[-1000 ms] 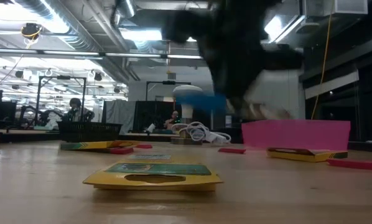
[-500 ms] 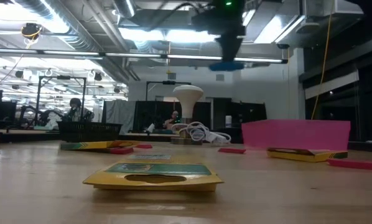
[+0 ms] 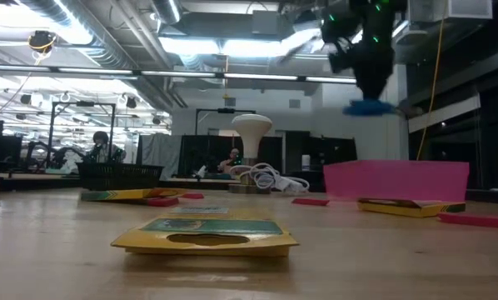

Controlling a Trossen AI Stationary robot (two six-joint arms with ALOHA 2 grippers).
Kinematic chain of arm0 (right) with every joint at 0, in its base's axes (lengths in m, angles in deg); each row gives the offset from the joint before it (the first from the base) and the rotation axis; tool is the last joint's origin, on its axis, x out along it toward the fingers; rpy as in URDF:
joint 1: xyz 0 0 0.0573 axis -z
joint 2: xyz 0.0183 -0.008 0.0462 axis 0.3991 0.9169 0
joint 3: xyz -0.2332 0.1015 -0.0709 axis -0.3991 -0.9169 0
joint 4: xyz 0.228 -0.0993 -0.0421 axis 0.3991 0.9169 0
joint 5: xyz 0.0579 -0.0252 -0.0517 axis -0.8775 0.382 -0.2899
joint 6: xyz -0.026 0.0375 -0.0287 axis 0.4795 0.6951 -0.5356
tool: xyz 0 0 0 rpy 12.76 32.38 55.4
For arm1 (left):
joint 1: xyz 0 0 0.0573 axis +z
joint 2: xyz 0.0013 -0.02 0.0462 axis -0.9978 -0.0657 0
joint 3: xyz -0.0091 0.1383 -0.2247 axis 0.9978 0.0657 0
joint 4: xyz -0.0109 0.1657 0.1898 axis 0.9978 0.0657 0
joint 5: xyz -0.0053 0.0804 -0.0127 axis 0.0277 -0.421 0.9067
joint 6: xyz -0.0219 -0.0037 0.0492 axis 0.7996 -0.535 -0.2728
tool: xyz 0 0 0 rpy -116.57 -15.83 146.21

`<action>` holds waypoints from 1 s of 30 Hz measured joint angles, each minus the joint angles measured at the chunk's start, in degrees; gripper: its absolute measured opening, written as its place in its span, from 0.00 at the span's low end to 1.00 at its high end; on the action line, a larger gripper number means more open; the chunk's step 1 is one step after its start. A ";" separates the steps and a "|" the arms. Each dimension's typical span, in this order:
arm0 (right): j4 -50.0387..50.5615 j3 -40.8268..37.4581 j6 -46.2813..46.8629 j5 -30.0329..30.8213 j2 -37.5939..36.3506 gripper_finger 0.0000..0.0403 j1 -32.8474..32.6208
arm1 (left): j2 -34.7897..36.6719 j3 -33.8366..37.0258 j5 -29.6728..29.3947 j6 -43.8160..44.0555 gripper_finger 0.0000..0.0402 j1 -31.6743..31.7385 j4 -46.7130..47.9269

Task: Pick & Place School Supplies
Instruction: Put the blue puncher into the pink bin

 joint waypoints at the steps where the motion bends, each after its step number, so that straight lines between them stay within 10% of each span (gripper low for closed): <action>1: -0.35 -2.37 -1.23 0.04 -0.40 0.11 0.36 | -0.15 0.00 -0.50 0.00 0.52 0.00 -0.24; 10: -13.67 -16.54 -2.64 -0.67 -0.66 0.11 4.75 | -3.47 -0.02 -3.64 0.44 0.52 0.00 -4.34; 30: -21.14 -18.48 -4.93 -3.36 0.33 0.11 10.98 | -8.22 0.00 -3.73 0.98 0.52 0.00 -8.68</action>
